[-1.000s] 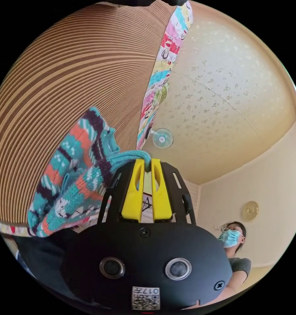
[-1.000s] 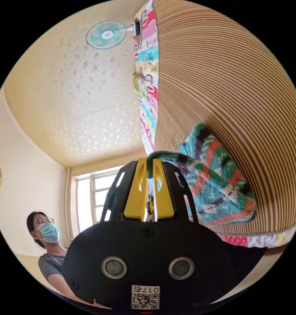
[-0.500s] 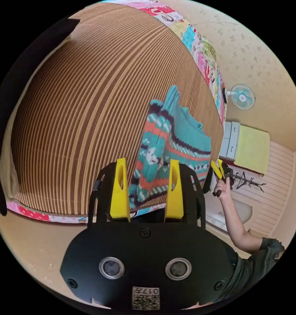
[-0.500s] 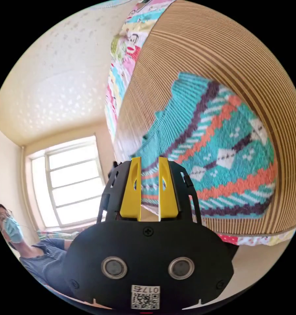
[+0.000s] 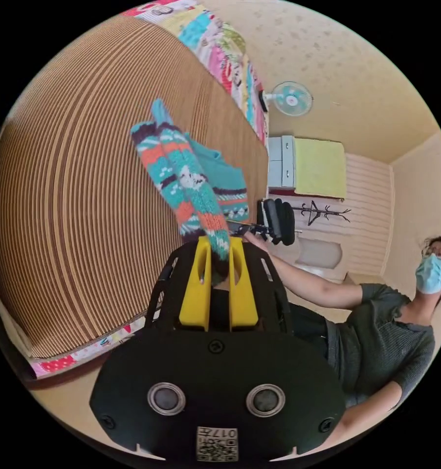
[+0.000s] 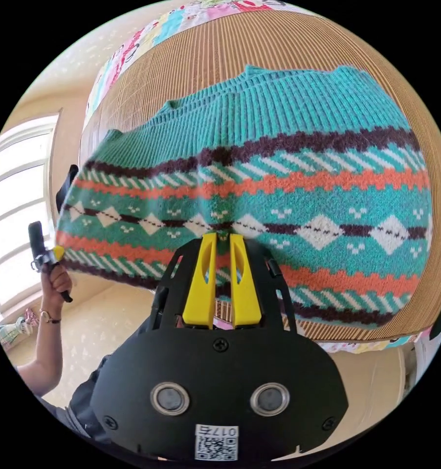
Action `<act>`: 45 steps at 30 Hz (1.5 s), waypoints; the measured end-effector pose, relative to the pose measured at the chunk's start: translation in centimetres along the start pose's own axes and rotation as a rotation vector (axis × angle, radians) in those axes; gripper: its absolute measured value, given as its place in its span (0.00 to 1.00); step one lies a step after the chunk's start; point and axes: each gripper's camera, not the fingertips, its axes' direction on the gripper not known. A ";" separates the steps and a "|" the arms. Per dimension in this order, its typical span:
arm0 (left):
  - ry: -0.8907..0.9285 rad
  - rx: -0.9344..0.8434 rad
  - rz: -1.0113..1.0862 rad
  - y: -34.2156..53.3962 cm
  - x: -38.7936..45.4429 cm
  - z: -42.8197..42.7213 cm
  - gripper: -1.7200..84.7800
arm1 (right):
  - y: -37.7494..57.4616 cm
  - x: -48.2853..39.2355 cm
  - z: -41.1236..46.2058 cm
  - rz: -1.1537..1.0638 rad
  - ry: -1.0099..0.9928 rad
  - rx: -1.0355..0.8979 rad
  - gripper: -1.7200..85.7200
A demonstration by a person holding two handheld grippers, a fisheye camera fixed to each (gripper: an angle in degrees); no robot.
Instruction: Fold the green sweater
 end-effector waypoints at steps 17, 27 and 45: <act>-0.255 -0.326 0.379 1.5 22.8 29.2 0.14 | 16.4 21.9 -2.1 0.251 -0.646 -0.019 0.04; -0.392 0.015 -0.191 3.4 8.4 19.8 0.24 | 20.5 30.1 -5.9 0.373 -0.950 0.321 0.19; -0.425 -0.190 -0.214 5.6 3.9 22.5 0.22 | 4.2 12.8 -7.9 -0.159 -0.354 0.031 0.09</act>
